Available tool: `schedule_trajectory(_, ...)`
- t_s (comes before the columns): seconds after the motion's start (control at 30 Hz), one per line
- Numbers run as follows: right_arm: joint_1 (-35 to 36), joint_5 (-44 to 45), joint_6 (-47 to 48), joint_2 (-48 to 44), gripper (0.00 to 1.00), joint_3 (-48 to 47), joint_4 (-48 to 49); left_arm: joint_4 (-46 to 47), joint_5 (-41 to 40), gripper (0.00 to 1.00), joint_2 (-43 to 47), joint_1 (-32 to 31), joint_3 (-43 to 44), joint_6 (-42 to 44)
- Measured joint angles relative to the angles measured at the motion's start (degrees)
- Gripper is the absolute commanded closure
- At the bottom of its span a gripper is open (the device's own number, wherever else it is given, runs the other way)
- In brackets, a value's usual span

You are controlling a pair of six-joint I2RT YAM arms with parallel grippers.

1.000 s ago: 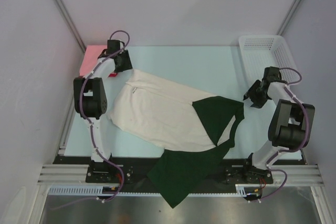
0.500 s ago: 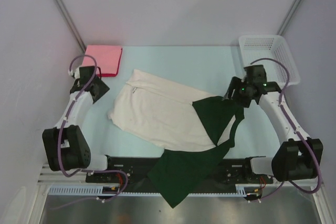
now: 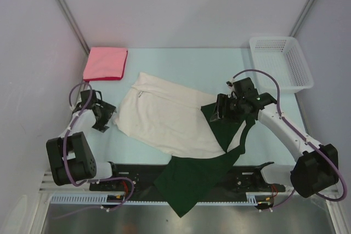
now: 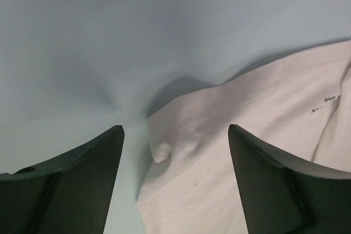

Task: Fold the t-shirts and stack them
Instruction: Fold the tshirt

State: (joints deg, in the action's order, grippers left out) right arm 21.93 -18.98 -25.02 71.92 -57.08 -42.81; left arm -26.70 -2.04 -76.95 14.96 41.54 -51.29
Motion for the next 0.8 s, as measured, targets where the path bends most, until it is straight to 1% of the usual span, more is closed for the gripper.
schedule_trajectory(0.17,0.02,0.0,0.04,-1.25,0.37,0.07,0.22,2.45,2.99,0.24,-0.09,0.24,-2.36,-4.26)
schedule_trajectory(0.27,0.02,0.02,0.09,-1.42,0.37,0.07,0.24,2.56,4.22,0.26,-0.15,0.24,-4.57,-6.78)
schedule_trajectory(0.33,0.02,0.0,0.22,-1.55,0.37,0.07,0.26,3.02,4.83,0.29,-0.15,0.35,-4.79,-8.07)
schedule_trajectory(0.43,-0.04,-0.11,0.48,-1.84,0.38,0.07,0.24,3.98,5.03,0.4,-0.68,0.5,-4.96,-8.9)
schedule_trajectory(0.47,-0.07,-0.2,0.63,-1.86,0.38,0.07,0.24,4.15,5.01,0.51,-0.87,0.59,-4.96,-8.92)
schedule_trajectory(0.5,-0.13,-0.24,0.74,-1.86,0.39,0.07,0.24,4.35,4.66,0.57,-1.01,0.61,-4.96,-9.05)
schedule_trajectory(0.53,-0.22,-0.37,0.9,-1.86,0.39,0.07,0.24,4.55,3.89,0.68,-1.18,0.61,-4.94,-8.59)
schedule_trajectory(0.57,-0.33,-0.46,1.11,-1.86,0.39,0.07,0.22,4.52,3.34,0.72,-1.25,0.63,-4.83,-8.33)
schedule_trajectory(0.7,-0.5,-0.76,1.53,-1.86,0.39,0.07,0.2,3.67,-0.68,0.78,-0.57,0.68,-3.5,-5.4)
schedule_trajectory(0.8,-0.74,-1.14,1.62,-1.86,0.39,0.09,0.22,2.82,-4.07,0.78,1.95,0.68,-2.4,-2.34)
